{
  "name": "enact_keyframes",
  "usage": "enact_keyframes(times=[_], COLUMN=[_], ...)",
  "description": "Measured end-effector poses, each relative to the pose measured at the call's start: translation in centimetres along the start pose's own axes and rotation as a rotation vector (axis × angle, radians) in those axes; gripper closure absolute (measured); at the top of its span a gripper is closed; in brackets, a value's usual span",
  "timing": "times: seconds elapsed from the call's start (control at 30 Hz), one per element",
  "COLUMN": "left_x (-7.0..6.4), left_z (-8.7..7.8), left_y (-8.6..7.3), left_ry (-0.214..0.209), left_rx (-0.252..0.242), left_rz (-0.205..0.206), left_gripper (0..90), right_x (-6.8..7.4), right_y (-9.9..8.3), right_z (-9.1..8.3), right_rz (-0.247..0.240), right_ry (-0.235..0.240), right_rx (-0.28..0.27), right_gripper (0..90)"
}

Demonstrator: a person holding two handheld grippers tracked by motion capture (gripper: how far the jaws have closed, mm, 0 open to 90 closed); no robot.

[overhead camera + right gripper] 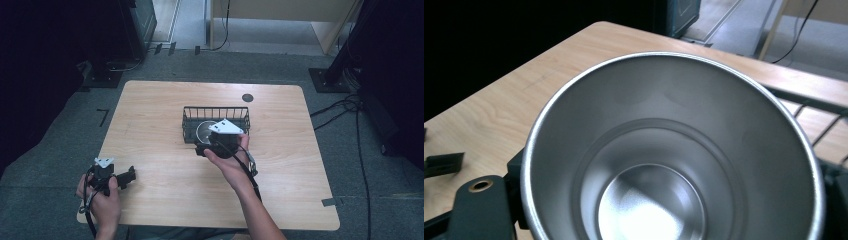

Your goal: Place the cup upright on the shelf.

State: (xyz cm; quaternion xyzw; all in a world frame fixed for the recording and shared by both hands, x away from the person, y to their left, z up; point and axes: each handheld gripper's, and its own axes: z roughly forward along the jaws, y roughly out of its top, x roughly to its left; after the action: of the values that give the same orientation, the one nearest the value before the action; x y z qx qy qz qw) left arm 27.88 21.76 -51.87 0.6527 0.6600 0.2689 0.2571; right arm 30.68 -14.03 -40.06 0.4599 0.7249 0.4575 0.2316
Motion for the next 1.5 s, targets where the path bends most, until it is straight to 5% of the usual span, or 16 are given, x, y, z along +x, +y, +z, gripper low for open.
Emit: enact_keyframes(times=[0.73,1.5], left_x=[0.0,0.0], left_z=[0.0,0.0], left_y=[0.0,0.0], left_ry=[0.000,0.000], left_rx=[-0.003,0.000], left_rz=[-0.002,-0.001], left_gripper=[0.0,0.0], right_x=[-5.0,-9.4], right_y=[3.4,2.9], right_z=[-0.6,3.8], right_rz=[0.032,0.063], right_ry=[-0.107,-0.215], right_rx=[-0.049,-0.023], right_gripper=[18.3,18.3])
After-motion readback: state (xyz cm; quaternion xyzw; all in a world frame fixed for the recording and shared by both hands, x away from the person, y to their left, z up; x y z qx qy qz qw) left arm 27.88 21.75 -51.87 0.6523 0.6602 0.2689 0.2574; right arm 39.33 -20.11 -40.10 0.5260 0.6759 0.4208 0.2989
